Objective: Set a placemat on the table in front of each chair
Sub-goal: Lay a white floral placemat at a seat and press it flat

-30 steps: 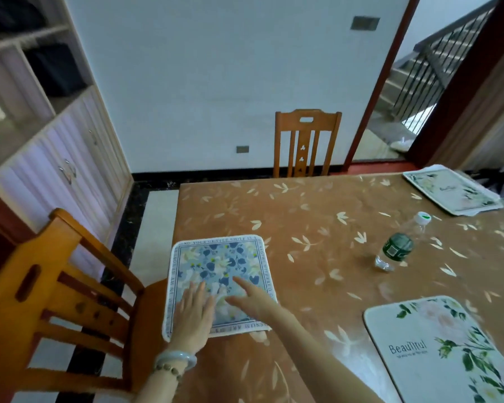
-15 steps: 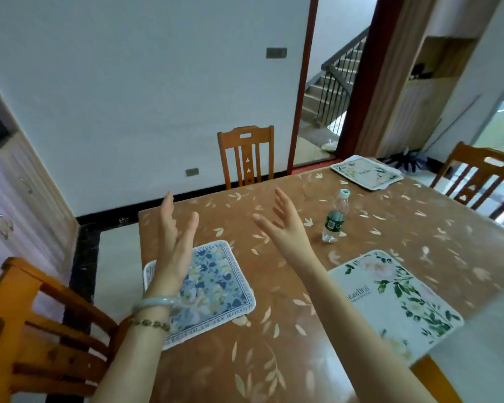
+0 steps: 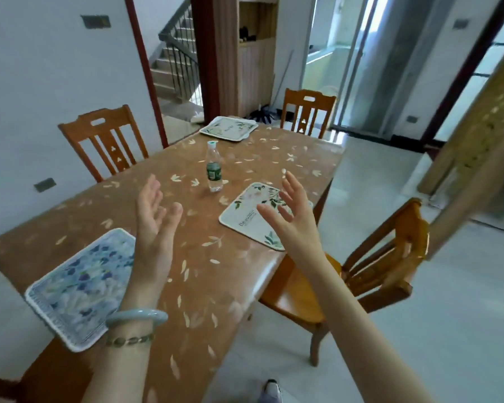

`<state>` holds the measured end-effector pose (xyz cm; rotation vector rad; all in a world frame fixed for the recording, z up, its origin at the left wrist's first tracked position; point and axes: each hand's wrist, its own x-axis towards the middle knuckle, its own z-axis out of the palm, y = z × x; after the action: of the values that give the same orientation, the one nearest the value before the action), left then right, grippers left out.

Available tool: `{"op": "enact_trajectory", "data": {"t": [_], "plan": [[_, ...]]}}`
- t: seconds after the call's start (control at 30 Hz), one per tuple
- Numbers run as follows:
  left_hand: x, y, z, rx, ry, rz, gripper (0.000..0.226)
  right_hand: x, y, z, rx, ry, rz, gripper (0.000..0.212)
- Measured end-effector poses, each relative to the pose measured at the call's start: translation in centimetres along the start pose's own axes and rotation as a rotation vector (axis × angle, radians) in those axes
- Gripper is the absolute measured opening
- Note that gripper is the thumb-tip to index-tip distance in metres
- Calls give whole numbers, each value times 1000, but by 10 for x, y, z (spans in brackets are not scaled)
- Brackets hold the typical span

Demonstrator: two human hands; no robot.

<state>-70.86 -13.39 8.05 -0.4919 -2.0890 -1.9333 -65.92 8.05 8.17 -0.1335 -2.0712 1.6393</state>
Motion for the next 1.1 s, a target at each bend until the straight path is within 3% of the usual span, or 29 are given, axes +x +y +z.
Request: {"op": "enact_trajectory", "data": {"t": [0.2, 0.43, 0.77, 1.1], "plan": [[-9, 12, 93, -104, -204, 21, 70, -34, 1, -104, -57, 214, 23, 79], [-40, 41, 221, -171, -359, 18, 56, -51, 8, -216, -105, 407, 102, 75], [-89, 58, 403, -136, -337, -31, 66, -46, 41, -404, -157, 410, 124, 72], [-76, 54, 504, -103, -315, -51, 67, 5, 83, -495, -135, 408, 135, 70]]}}
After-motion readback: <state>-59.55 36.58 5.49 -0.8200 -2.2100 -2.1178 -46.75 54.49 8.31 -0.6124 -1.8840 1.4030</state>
